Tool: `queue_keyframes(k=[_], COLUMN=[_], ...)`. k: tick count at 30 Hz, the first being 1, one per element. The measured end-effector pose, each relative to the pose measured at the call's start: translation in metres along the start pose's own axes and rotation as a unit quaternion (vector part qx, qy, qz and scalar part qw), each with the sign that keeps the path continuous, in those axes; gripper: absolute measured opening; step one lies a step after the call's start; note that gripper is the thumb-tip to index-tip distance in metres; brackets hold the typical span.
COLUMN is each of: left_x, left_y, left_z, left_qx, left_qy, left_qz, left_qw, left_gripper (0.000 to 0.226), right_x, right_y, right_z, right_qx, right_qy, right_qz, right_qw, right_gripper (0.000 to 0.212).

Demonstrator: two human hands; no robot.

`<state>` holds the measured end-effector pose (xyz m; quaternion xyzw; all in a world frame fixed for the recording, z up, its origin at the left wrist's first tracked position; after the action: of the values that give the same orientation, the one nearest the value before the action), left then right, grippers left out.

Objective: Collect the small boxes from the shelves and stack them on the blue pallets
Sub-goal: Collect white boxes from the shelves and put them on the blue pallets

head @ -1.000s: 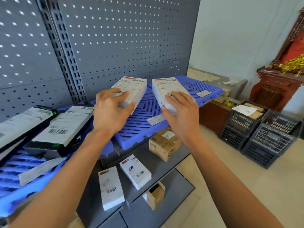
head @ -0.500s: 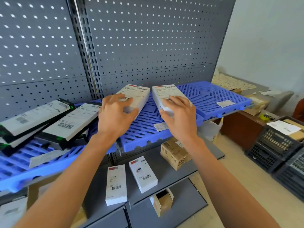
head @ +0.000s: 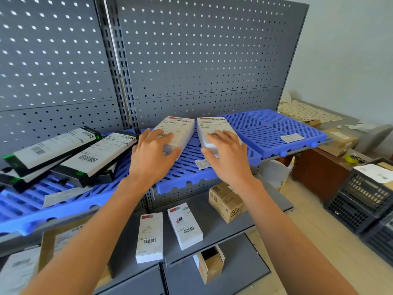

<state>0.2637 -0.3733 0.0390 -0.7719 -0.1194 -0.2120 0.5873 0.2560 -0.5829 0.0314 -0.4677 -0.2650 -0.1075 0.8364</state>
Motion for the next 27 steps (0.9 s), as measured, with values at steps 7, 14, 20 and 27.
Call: queue_keyframes(k=[7, 14, 20, 27], left_x=[-0.013, -0.04, -0.081, -0.154], left_y=[-0.017, -0.03, -0.05, -0.078], left_z=[-0.015, -0.016, -0.012, 0.016], left_qx=[0.022, 0.008, 0.012, 0.005], left_qy=[0.01, 0.021, 0.025, 0.025], left_qz=[-0.028, -0.031, -0.023, -0.015], left_qw=[0.999, 0.999, 0.999, 1.0], left_gripper=[0.046, 0.04, 0.043, 0.039], right_x=[-0.006, -0.021, -0.048, -0.104], right_y=[-0.008, -0.018, -0.02, -0.013], right_z=[0.004, 0.013, 0.036, 0.091], right_qx=[-0.017, -0.017, -0.021, 0.016], right_qy=[-0.004, -0.01, -0.013, -0.033], right_qz=[0.004, -0.041, -0.05, -0.03], right_qw=[1.0, 0.999, 0.998, 0.999], right_gripper=[0.043, 0.03, 0.028, 0.032])
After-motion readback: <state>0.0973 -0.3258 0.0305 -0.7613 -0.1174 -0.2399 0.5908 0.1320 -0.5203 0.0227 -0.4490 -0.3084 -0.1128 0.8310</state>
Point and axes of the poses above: each hand's wrist, its own x-axis towards the middle knuckle, its own y-axis out of the palm, z = x × y, the point moved 6 cm from there along x, towards the middle knuckle, and after that the axes turned 12 degrees about x, right-handed, at the moved point
